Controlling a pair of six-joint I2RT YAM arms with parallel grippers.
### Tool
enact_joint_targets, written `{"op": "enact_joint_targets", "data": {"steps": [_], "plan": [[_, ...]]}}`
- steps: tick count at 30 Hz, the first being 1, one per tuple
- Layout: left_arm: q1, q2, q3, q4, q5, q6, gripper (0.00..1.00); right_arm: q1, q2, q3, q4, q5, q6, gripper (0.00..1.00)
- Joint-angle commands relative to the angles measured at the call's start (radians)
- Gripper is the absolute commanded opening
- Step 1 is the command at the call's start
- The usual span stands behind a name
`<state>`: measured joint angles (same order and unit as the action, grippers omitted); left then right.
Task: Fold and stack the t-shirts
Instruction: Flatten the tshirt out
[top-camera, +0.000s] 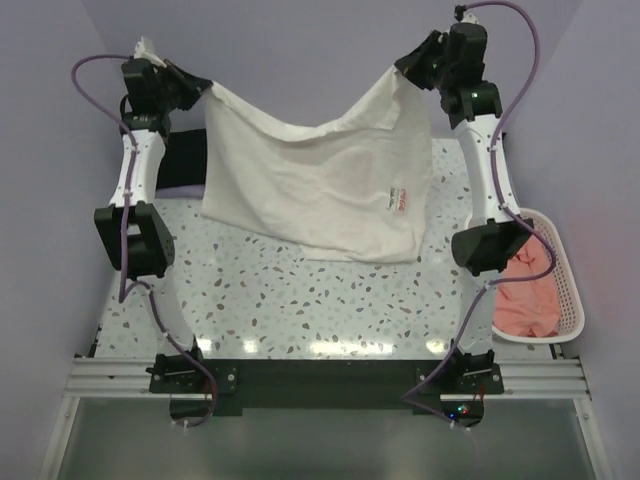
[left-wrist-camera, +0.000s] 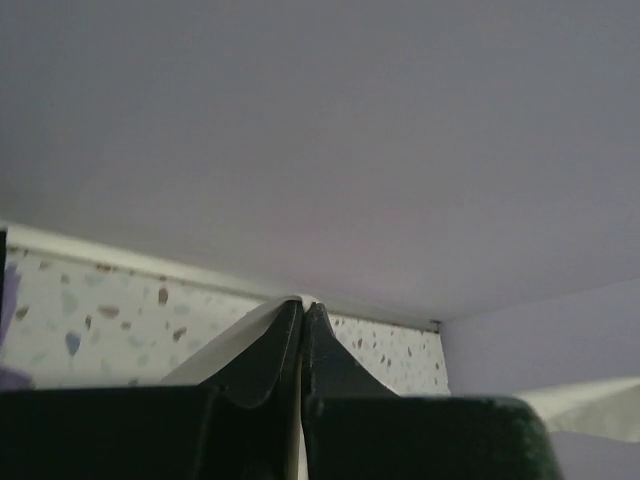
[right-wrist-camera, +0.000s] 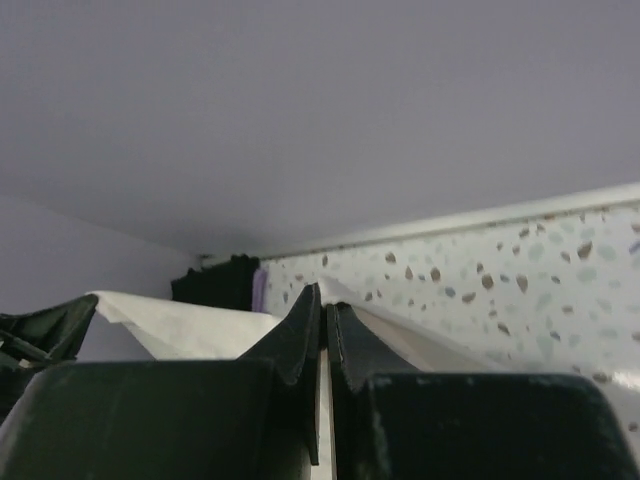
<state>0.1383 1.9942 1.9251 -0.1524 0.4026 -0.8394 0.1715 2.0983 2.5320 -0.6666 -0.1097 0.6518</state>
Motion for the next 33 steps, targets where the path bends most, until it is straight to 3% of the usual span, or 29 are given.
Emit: {"op": "enact_joint_targets", "data": {"steps": [1,2,3,4,6,10,19,23,29,33], "plan": [[0.007,0.159,0.409,0.094,0.074,-0.066,0.0,-0.043,-0.006,0.254,0.272,-0.027,0.049,0.0],[0.015,0.184,0.564,0.09,0.076,-0.079,0.0,-0.052,-0.045,0.16,0.341,-0.003,0.055,0.0],[0.038,0.189,0.59,0.12,0.085,-0.102,0.0,-0.064,-0.091,0.09,0.477,0.03,0.058,0.0],[0.058,0.177,0.577,0.187,0.099,-0.171,0.0,-0.07,-0.191,0.029,0.53,0.06,0.036,0.0],[0.108,0.083,0.427,0.367,0.105,-0.214,0.0,-0.075,-0.24,-0.032,0.565,0.106,-0.007,0.0],[0.152,-0.018,0.315,0.382,0.102,-0.158,0.0,-0.101,-0.288,-0.091,0.547,0.061,-0.014,0.0],[0.153,-0.144,-0.222,0.525,0.15,-0.178,0.0,-0.101,-0.57,-0.806,0.588,-0.01,0.023,0.0],[0.141,-0.228,-0.55,0.56,0.128,-0.164,0.0,-0.099,-0.734,-1.176,0.571,0.013,0.061,0.0],[0.141,-0.408,-0.936,0.501,0.026,-0.139,0.0,-0.096,-0.949,-1.667,0.526,-0.06,0.207,0.0],[0.133,-0.563,-1.142,0.417,-0.079,-0.136,0.0,-0.057,-1.06,-1.893,0.463,-0.079,0.192,0.0]]}}
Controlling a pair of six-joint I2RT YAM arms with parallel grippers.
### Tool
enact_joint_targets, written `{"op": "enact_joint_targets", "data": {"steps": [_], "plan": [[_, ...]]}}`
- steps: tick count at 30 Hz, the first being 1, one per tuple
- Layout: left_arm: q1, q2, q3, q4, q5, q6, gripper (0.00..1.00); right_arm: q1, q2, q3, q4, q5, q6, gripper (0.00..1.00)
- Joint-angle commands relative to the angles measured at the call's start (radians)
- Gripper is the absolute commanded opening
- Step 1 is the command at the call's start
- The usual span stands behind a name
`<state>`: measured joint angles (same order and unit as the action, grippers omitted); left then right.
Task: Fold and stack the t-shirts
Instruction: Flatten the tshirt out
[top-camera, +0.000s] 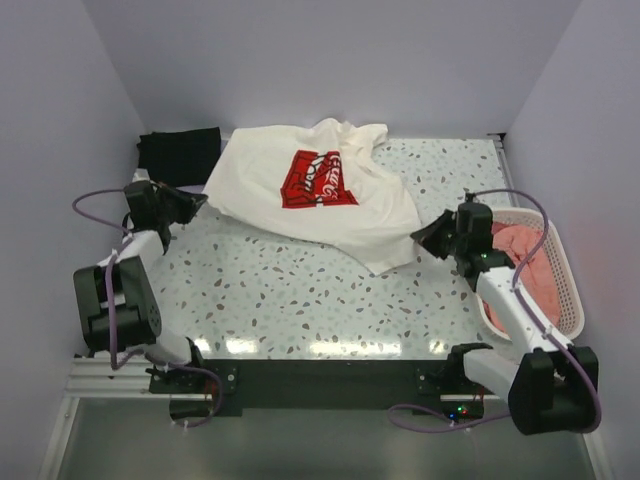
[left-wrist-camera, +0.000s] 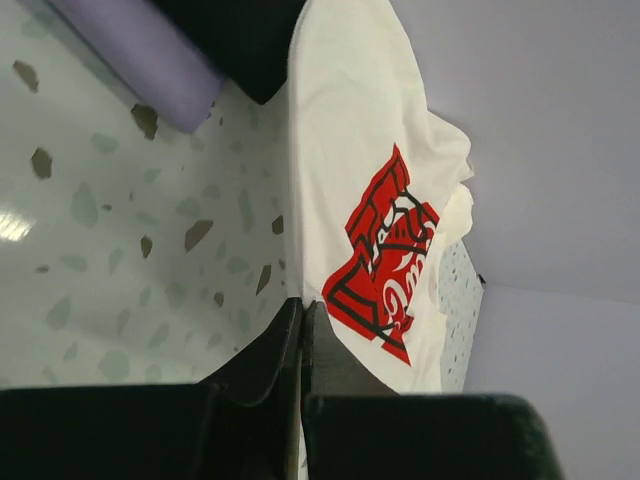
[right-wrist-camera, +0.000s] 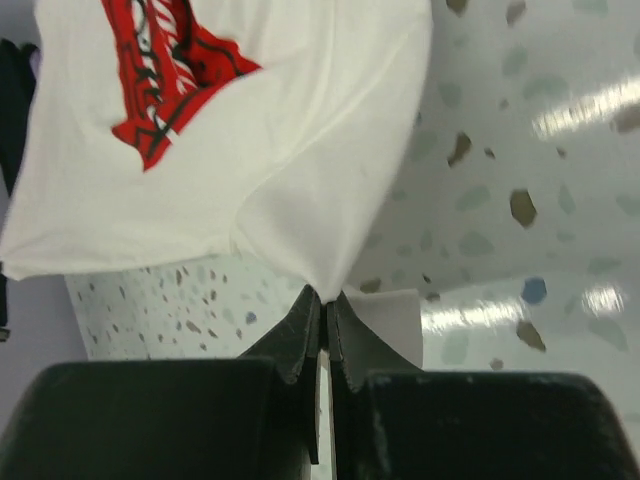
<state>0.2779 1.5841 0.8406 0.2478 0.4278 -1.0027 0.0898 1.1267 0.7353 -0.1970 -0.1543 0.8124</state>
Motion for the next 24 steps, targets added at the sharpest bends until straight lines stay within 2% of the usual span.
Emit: {"op": "enact_joint_targets", "data": {"steps": [1,5,10,13,16,17,20,22,24], "plan": [[-0.008,-0.22,-0.131,-0.014,-0.124,0.038,0.0,0.033,-0.112,-0.135,-0.019,-0.051,0.033,0.0],[-0.008,-0.375,-0.248,-0.159,-0.254,0.081,0.0,0.123,-0.202,-0.29,-0.044,-0.059,0.09,0.0],[-0.006,-0.498,-0.297,-0.381,-0.359,0.154,0.0,0.358,-0.315,-0.37,-0.117,0.027,0.175,0.0],[-0.005,-0.535,-0.316,-0.432,-0.417,0.202,0.0,0.464,-0.343,-0.421,-0.116,0.079,0.202,0.01],[0.003,-0.524,-0.324,-0.427,-0.419,0.222,0.01,0.505,-0.265,-0.4,-0.134,0.122,0.144,0.2],[0.001,-0.517,-0.322,-0.426,-0.384,0.223,0.01,0.505,-0.237,-0.348,-0.153,0.151,0.122,0.37],[0.001,-0.49,-0.314,-0.421,-0.307,0.23,0.0,0.505,-0.183,-0.221,-0.215,0.22,0.064,0.61],[0.001,-0.477,-0.298,-0.423,-0.278,0.249,0.0,0.505,-0.159,-0.162,-0.223,0.326,0.032,0.64],[0.001,-0.464,-0.276,-0.43,-0.253,0.277,0.0,0.473,-0.063,-0.062,-0.223,0.416,-0.001,0.63]]}}
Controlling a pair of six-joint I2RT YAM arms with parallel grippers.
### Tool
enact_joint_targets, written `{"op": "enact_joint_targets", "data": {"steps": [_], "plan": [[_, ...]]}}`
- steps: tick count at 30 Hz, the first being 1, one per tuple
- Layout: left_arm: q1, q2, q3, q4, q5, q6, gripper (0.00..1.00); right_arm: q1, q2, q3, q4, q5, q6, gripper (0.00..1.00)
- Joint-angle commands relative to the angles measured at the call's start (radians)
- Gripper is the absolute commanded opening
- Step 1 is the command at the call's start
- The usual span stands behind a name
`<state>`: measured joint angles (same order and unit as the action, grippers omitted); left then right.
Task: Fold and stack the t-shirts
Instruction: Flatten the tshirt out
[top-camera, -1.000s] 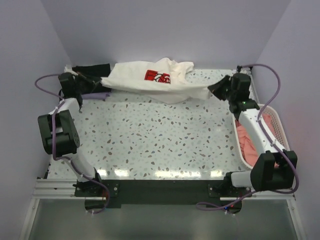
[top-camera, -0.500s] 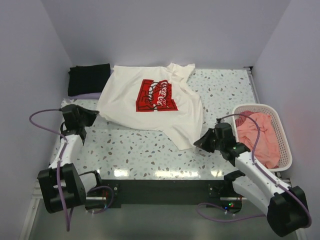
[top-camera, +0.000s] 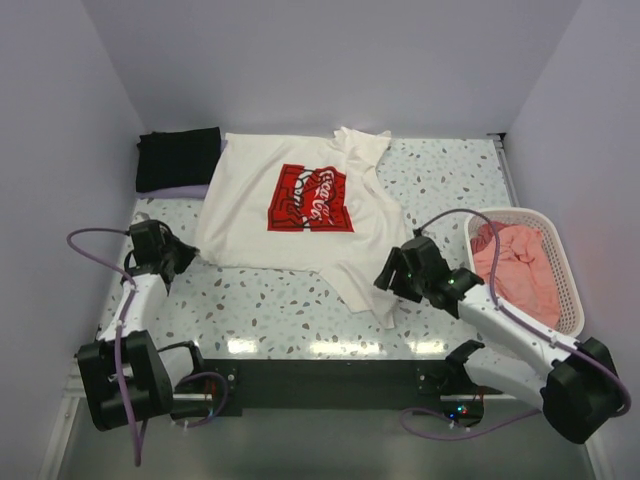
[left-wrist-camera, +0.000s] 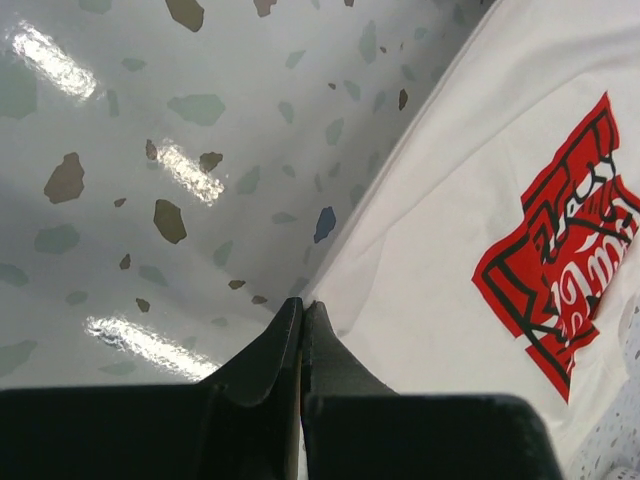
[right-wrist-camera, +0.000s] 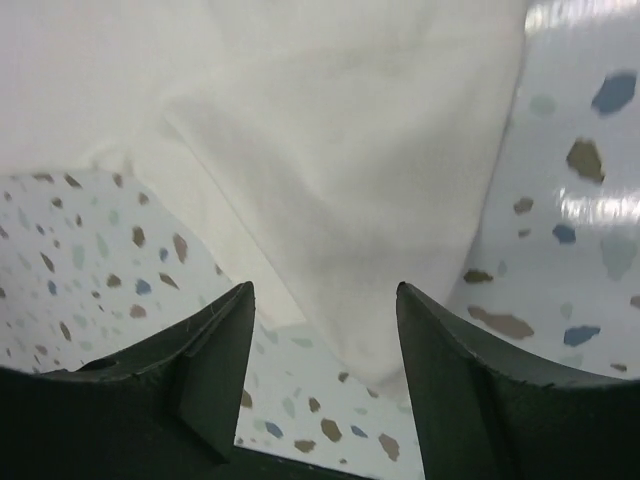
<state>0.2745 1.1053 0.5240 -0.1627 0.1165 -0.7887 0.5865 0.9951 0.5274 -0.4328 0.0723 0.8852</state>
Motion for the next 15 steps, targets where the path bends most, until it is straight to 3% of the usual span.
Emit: {"op": "enact_joint_targets", "data": {"steps": [1,2,5,9,15], "plan": [[0.005,0.028,0.068,-0.041,0.058,0.093,0.0,-0.063,0.121,0.184,0.022,0.169,-0.124,0.61],[0.006,0.036,0.076,-0.047,0.057,0.107,0.01,-0.171,0.245,0.248,0.046,0.118,-0.144,0.61],[0.005,0.054,0.088,-0.051,0.08,0.131,0.01,-0.31,0.434,0.369,0.13,0.034,-0.167,0.57],[0.006,0.059,0.074,-0.018,0.124,0.135,0.01,-0.379,0.721,0.509,0.218,0.003,-0.175,0.55],[0.006,0.061,0.07,-0.006,0.152,0.144,0.01,-0.396,0.887,0.651,0.264,0.036,-0.187,0.53]]}}
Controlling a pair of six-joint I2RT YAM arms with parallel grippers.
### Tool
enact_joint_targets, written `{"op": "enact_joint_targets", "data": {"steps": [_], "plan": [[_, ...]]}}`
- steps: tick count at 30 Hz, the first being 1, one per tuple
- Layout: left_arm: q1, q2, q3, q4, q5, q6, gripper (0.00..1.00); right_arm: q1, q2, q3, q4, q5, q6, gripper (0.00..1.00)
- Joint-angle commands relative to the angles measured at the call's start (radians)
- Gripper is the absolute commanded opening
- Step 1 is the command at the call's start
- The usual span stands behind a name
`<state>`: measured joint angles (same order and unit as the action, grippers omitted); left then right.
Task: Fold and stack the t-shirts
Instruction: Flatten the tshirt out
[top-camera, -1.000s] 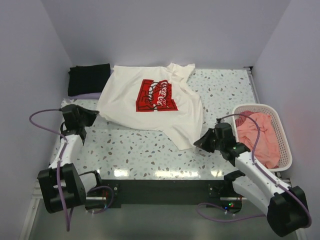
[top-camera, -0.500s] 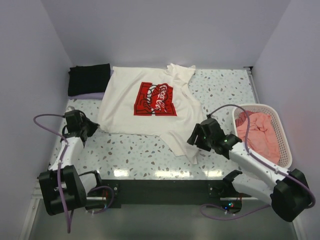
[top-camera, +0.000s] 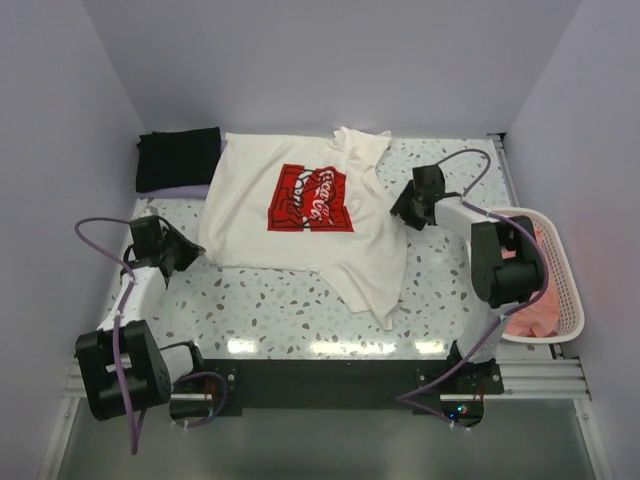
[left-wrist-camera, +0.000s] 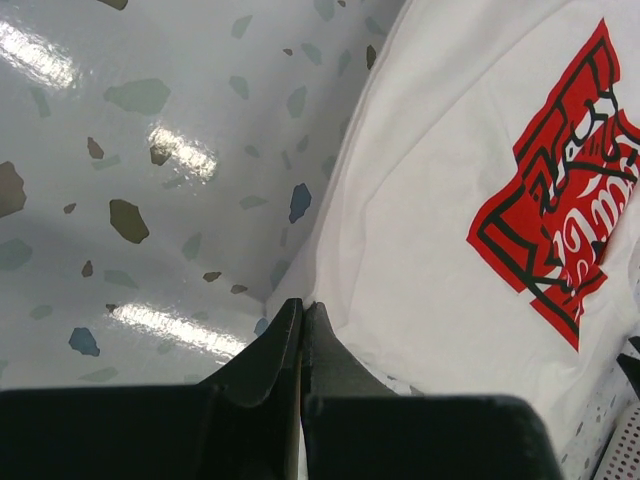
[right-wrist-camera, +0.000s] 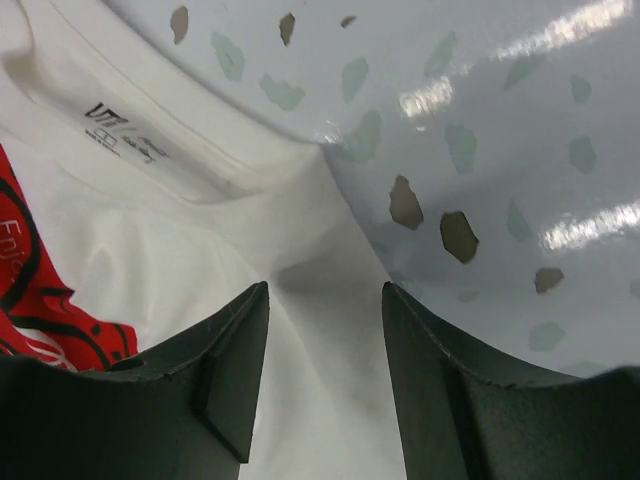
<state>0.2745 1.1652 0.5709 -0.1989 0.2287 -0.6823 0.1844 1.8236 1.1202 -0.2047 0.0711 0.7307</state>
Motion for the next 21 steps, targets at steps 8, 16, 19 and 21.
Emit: {"op": "enact_joint_targets", "data": {"steps": [8,16,19,21], "plan": [[0.005,0.025,0.02,0.053,0.073,0.033,0.0,0.009,0.17,0.153,0.01,0.05,-0.07,0.49],[0.006,0.021,0.014,0.046,0.061,0.033,0.0,0.009,0.135,0.13,-0.104,0.153,-0.022,0.12],[0.005,0.016,0.014,0.039,0.047,0.029,0.0,0.003,0.071,0.07,-0.133,0.203,-0.002,0.05],[0.006,0.014,0.012,0.035,0.041,0.027,0.0,-0.013,0.036,0.017,-0.153,0.223,0.01,0.02]]}}
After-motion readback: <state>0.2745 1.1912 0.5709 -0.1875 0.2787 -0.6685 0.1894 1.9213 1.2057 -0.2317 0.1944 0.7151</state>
